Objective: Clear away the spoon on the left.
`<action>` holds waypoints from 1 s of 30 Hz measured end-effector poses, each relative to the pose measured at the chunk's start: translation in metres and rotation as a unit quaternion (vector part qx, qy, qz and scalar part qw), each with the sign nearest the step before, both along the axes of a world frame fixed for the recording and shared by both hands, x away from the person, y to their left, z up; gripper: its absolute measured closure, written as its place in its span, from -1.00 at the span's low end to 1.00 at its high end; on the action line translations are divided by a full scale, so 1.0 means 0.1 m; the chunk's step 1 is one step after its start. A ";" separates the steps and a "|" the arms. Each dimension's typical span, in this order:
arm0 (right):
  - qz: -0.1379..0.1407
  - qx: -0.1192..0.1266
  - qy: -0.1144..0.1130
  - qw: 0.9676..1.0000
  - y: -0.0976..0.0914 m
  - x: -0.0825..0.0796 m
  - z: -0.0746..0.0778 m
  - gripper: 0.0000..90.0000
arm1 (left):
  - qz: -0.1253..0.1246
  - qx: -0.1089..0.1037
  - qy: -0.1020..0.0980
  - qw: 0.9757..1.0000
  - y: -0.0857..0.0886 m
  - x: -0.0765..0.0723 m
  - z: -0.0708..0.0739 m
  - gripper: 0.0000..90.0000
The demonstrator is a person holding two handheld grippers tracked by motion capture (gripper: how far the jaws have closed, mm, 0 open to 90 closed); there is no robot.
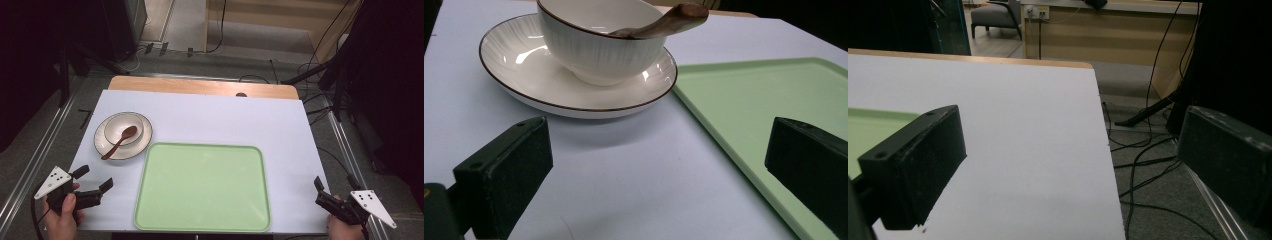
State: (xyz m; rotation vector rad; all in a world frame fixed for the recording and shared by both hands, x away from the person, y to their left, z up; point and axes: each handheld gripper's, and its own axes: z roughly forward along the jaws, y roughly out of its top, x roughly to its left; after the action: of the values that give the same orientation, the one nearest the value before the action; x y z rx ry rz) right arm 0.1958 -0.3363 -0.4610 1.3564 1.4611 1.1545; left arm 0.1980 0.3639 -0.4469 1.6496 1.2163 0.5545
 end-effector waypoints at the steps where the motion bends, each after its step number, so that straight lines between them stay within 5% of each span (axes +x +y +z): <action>1: 0.001 -0.002 0.000 1.000 0.00 0.00 0.00 -1.00 | 0.001 0.000 0.002 1.000 -0.01 0.00 0.00 -1.00; 7: 0.004 -0.004 0.005 1.000 0.02 0.01 -0.01 -1.00 | -0.003 -0.020 0.000 1.000 -0.04 0.00 0.04 -1.00; 11: 0.005 -0.008 0.004 1.000 0.04 0.00 -0.02 -1.00 | 0.012 0.003 -0.003 1.000 -0.11 0.03 0.12 -1.00; 18: 0.006 -0.010 0.006 1.000 0.05 0.01 -0.02 -1.00 | 0.079 0.023 0.003 0.997 -0.20 0.08 0.21 -0.66; 20: 0.006 -0.007 0.006 1.000 0.05 0.01 -0.03 -1.00 | 0.089 0.014 -0.005 0.996 -0.21 0.09 0.24 -0.48; 30: 0.005 -0.012 0.009 1.000 0.08 0.02 -0.04 -1.00 | 0.093 0.012 -0.005 0.996 -0.39 0.18 0.46 -0.12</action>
State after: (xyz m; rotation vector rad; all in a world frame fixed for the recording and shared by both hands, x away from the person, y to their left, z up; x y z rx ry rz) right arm 0.1973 -0.3282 -0.4648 1.3474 1.4909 1.1315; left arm 0.2162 0.3251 -0.4007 1.5605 1.3690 0.6937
